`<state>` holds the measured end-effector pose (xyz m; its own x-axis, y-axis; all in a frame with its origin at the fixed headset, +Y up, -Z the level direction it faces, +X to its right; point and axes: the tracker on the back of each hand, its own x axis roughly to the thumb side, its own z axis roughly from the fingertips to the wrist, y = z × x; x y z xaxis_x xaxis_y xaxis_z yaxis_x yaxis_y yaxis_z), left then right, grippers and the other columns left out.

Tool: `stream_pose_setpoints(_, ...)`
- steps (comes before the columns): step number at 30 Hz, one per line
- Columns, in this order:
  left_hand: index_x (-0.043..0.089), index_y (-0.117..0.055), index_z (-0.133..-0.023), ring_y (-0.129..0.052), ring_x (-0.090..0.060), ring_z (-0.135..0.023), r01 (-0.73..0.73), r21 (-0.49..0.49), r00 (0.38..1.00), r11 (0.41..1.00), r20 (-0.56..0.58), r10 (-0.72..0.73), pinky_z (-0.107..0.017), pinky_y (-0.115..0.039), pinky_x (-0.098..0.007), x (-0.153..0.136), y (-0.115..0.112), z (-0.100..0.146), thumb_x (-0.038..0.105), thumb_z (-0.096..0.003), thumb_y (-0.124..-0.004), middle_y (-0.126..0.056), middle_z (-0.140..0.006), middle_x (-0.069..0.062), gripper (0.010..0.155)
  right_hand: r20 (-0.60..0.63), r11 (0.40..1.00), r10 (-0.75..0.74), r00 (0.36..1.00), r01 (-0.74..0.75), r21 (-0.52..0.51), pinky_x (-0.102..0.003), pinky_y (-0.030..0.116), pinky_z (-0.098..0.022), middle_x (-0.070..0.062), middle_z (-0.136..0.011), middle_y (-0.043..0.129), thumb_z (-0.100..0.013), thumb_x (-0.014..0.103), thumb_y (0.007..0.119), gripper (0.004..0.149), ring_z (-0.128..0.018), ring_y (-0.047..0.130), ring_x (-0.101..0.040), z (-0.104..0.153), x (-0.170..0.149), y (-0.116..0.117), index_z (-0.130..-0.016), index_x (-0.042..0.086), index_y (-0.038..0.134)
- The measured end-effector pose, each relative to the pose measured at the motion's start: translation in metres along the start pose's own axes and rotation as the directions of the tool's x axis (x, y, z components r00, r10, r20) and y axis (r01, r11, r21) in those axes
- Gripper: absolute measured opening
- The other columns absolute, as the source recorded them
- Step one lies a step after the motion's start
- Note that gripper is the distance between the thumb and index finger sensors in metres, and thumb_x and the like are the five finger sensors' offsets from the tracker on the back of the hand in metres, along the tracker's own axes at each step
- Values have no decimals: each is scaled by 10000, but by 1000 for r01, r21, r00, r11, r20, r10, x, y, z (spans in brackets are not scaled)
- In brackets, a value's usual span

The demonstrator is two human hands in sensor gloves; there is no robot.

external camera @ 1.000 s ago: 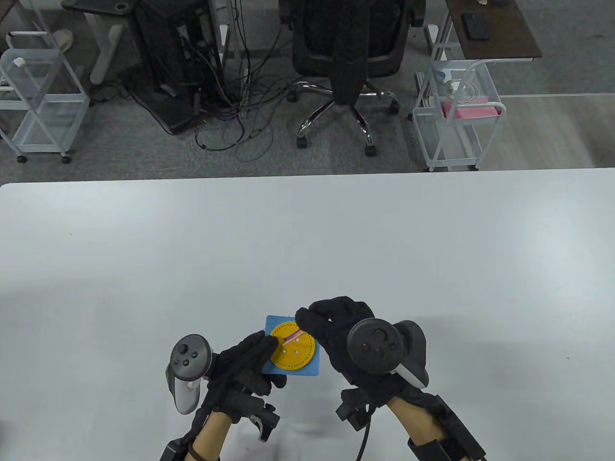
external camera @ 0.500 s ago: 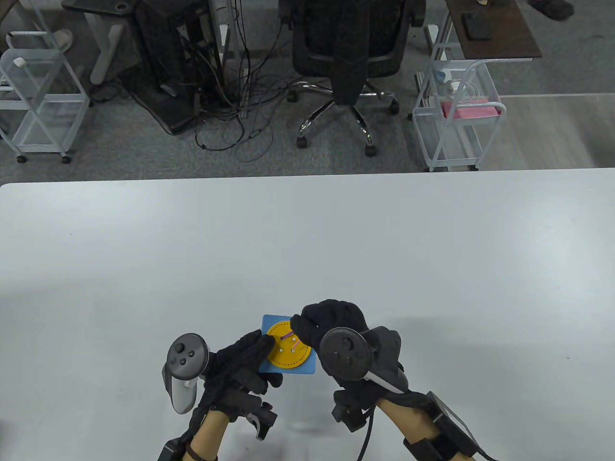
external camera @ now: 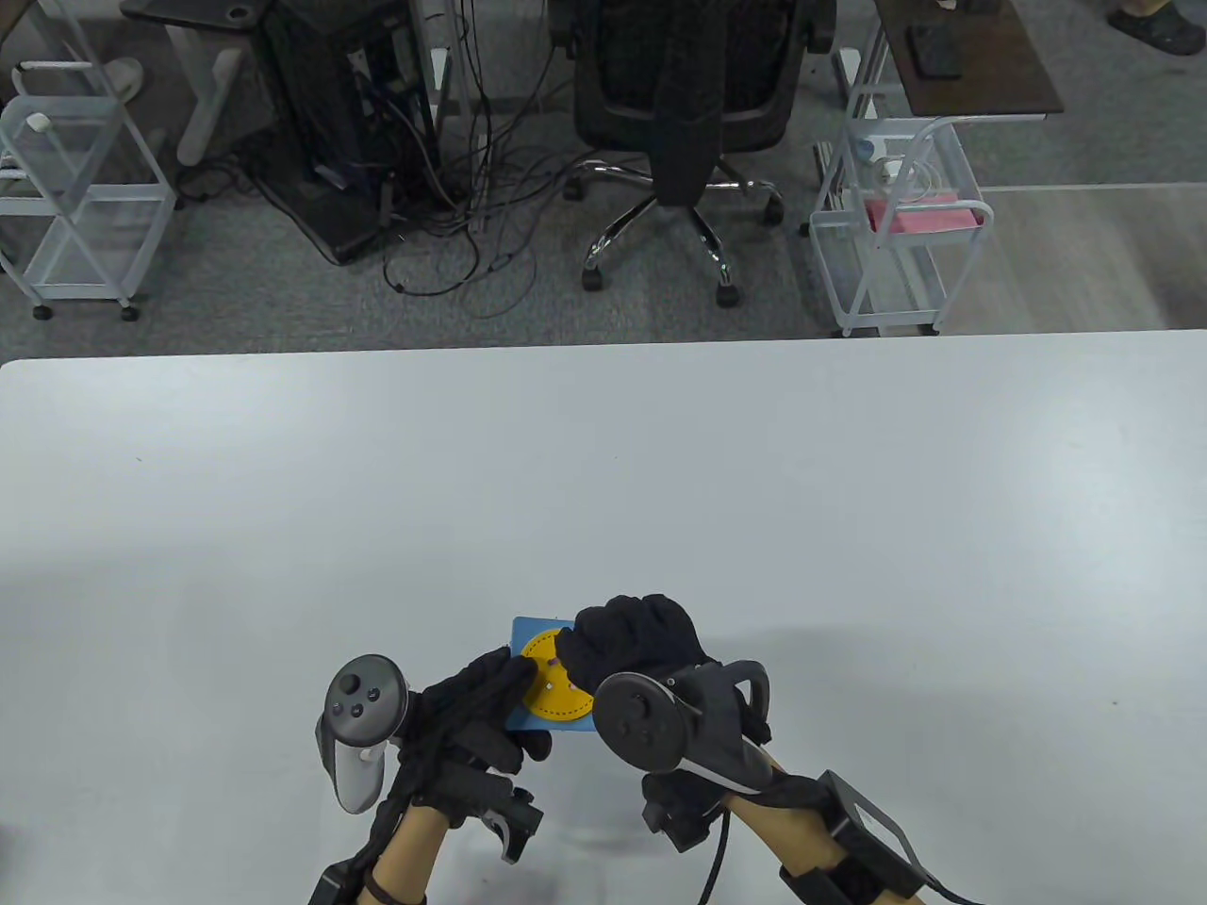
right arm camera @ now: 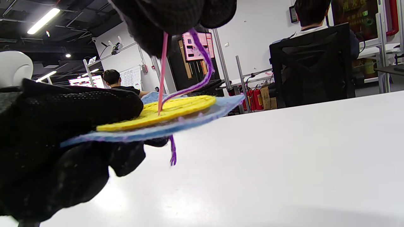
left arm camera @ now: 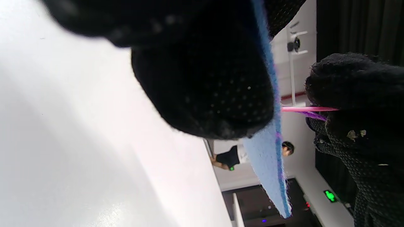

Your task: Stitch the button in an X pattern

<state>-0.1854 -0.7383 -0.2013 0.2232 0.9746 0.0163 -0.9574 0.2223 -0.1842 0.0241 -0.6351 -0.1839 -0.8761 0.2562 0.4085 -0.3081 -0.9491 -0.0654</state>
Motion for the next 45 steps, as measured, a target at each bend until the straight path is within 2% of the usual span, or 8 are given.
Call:
stream_pose_setpoints(13,-83,-870,-809,-1110,-85,-97,-5,8,1000,1000,1,5,-4,-946,-119,0,1,1,287,-593,-713,-1063,-413,-103,457,35,994,110,993,-110,9,-450,348,-888,90,-1051,542,-594,185,690,365,-1025,510,-180,3,12,12,-914,343,768)
stream_pose_setpoints(20,-84,-868,-810,-1109,-85,-96,-7,11,1000,1000,1,7,-3,-946,-119,1,1,1,286,-593,-713,-1063,-409,-102,456,58,990,130,990,-133,49,-451,340,-888,99,-1047,550,-591,188,692,390,-1026,513,-173,2,15,20,-931,374,743)
stream_pose_setpoints(26,-85,-868,-810,-1109,-86,-96,-9,13,1000,1000,0,9,-4,-946,-120,1,1,1,286,-594,-713,-1062,-411,-103,456,43,996,51,998,-54,72,-461,350,-880,111,-1092,536,-575,204,724,506,-1032,527,-181,-1,8,18,-988,480,625)
stream_pose_setpoints(30,-84,-868,-810,-1109,-85,-96,-12,19,1000,1000,0,12,-4,-946,-119,1,2,1,286,-594,-712,-1063,-410,-101,455,22,996,-32,999,30,87,-468,367,-869,107,-1124,508,-555,244,765,578,-1041,525,-193,-4,-1,16,-1024,498,541)
stream_pose_setpoints(35,-85,-867,-811,-1110,-85,-97,-18,29,1000,999,-1,18,-4,-946,-119,1,3,2,286,-594,-712,-1063,-411,-101,457,-31,988,-150,988,151,15,-482,412,-841,80,-1135,495,-526,312,782,618,-1032,540,-216,-3,-13,9,-1052,464,497)
stream_pose_setpoints(40,-82,-868,-811,-1110,-84,-98,-26,62,1000,998,9,25,-4,-946,-118,2,9,3,286,-594,-711,-1064,-412,-101,456,-79,899,-425,902,410,-153,-511,580,-702,-52,-1068,622,-500,407,759,631,-903,691,-314,3,-39,1,-1075,287,529)
stream_pose_setpoints(42,-86,-862,-816,-1111,-85,-101,-36,84,999,996,12,35,-5,-947,-118,2,12,4,284,-595,-709,-1063,-418,-103,457,-119,844,-524,844,494,-208,-513,624,-641,-99,-1027,674,-505,432,732,617,-839,740,-342,6,-50,0,-1062,226,565)
stream_pose_setpoints(45,-87,-857,-821,-1114,-86,-106,-49,123,999,991,20,47,-7,-947,-118,3,18,6,280,-596,-706,-1064,-428,-106,456,-214,732,-679,702,630,-258,-510,668,-565,-143,-964,744,-517,462,679,601,-749,801,-362,11,-67,6,-1033,160,619)
